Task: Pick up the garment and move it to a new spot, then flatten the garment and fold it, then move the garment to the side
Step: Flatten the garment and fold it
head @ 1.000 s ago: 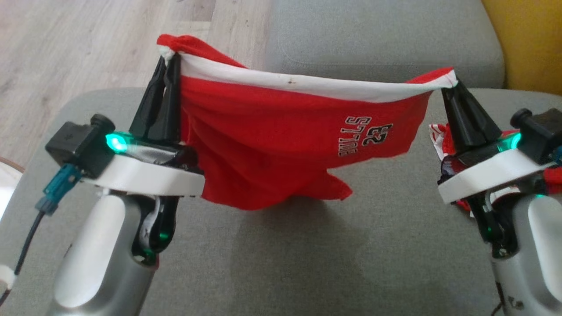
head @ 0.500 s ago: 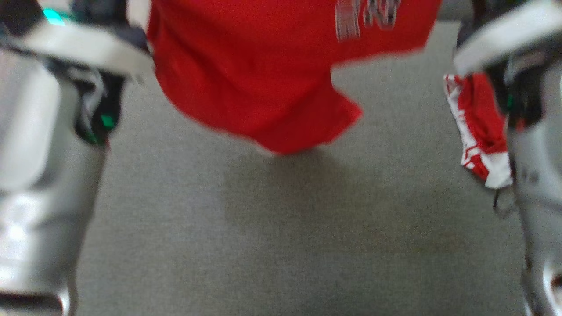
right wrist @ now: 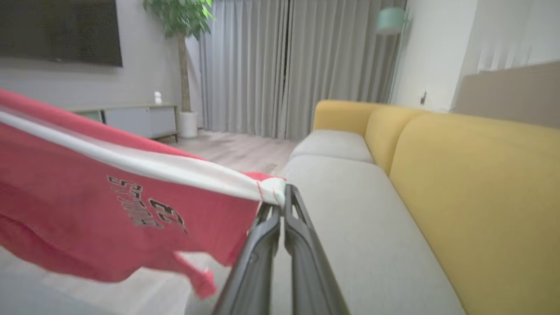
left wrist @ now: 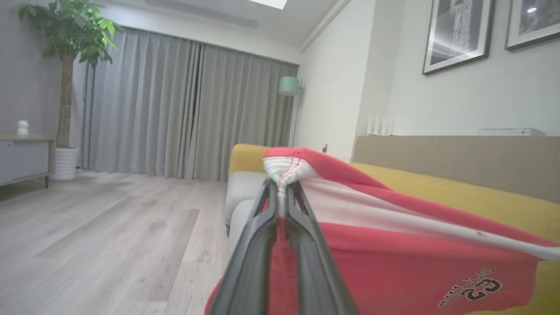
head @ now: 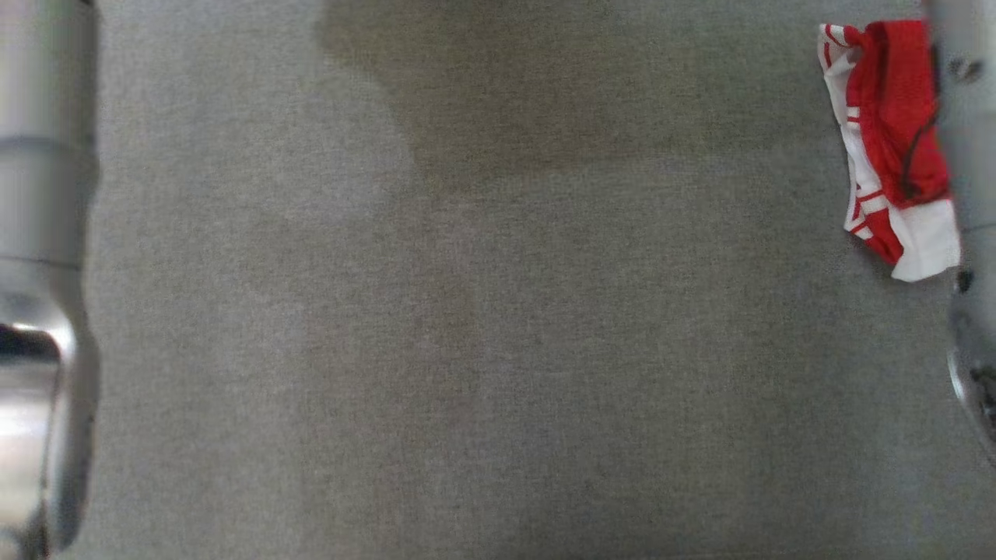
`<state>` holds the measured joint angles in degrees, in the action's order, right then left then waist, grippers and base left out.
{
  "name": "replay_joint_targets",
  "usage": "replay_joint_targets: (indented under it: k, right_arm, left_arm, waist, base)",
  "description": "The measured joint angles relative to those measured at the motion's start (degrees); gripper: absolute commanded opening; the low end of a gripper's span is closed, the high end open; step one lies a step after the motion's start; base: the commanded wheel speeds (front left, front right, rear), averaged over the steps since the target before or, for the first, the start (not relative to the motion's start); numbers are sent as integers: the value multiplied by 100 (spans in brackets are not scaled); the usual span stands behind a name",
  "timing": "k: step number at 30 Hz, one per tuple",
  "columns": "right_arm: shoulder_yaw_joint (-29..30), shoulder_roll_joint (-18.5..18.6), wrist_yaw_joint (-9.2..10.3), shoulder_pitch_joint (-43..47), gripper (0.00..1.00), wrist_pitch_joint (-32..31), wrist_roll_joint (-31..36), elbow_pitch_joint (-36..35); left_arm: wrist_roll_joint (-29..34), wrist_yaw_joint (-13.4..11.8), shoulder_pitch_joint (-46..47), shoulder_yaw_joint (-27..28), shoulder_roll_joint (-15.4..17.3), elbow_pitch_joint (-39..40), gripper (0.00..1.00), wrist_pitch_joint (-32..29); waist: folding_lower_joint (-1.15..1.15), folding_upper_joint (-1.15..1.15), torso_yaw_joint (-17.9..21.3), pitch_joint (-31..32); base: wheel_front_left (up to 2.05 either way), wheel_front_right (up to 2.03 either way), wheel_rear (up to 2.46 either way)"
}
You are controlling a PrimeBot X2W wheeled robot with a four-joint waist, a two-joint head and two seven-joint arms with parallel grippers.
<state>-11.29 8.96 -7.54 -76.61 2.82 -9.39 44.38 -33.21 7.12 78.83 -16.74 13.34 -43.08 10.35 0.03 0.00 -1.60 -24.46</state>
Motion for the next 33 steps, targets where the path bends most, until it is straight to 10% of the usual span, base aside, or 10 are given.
replay_joint_targets:
  k: [15,33]
  right_arm:
    - [-1613,490,0,1675,0,170,-566,1553]
    - [-3381,1913,0,3707,0,-394,-2606,-22]
  left_arm:
    - [-738,47,-2555,-1334,-256,-327,0,371]
    - [-294,-59,-5288,-2544,242,772,0,392]
  waist:
    - [-4,0,-275,427]
    - [-4,1,-536,2030]
  base:
    - [0,0,0]
    - [0,0,0]
